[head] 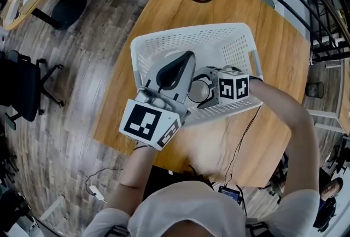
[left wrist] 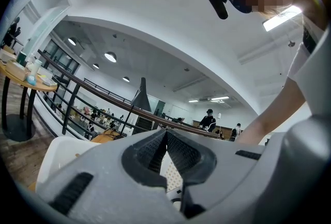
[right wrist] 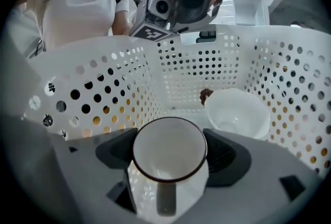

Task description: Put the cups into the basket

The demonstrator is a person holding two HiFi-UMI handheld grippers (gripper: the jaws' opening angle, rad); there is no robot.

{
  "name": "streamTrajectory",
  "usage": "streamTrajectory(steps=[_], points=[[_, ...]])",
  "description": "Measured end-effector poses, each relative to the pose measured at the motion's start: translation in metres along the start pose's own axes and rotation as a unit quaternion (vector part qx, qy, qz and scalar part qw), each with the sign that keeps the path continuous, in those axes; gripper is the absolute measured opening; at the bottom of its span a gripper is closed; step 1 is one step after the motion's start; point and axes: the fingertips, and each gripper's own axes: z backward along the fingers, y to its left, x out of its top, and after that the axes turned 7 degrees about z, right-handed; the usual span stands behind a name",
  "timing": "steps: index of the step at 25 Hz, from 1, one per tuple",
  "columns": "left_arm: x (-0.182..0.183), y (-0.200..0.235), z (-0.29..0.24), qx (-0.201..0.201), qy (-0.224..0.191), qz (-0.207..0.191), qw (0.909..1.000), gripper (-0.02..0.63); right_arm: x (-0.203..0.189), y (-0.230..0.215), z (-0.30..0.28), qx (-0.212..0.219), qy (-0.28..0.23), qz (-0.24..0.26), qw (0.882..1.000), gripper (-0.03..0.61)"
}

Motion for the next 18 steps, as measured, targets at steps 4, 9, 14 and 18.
streamTrajectory(steps=[4, 9, 14, 18], points=[[-0.0014, 0.0004, -0.0018, 0.001, 0.001, 0.002, 1.0, 0.009, -0.0005, 0.0003, -0.0003, 0.002, 0.005, 0.001, 1.0, 0.379], [-0.0031, -0.0012, -0.0015, -0.001, 0.002, -0.001, 1.0, 0.009, -0.0018, 0.0005, -0.0006, -0.008, 0.021, 0.01, 1.0, 0.38], [-0.0037, -0.0018, -0.0007, -0.004, 0.001, -0.004, 1.0, 0.009, -0.0018, 0.0009, 0.0002, -0.011, 0.028, 0.019, 0.999, 0.382], [-0.0015, -0.0015, -0.0004, -0.003, 0.0, -0.006, 1.0, 0.009, 0.0029, 0.002, 0.0079, 0.003, 0.031, 0.018, 0.999, 0.385]])
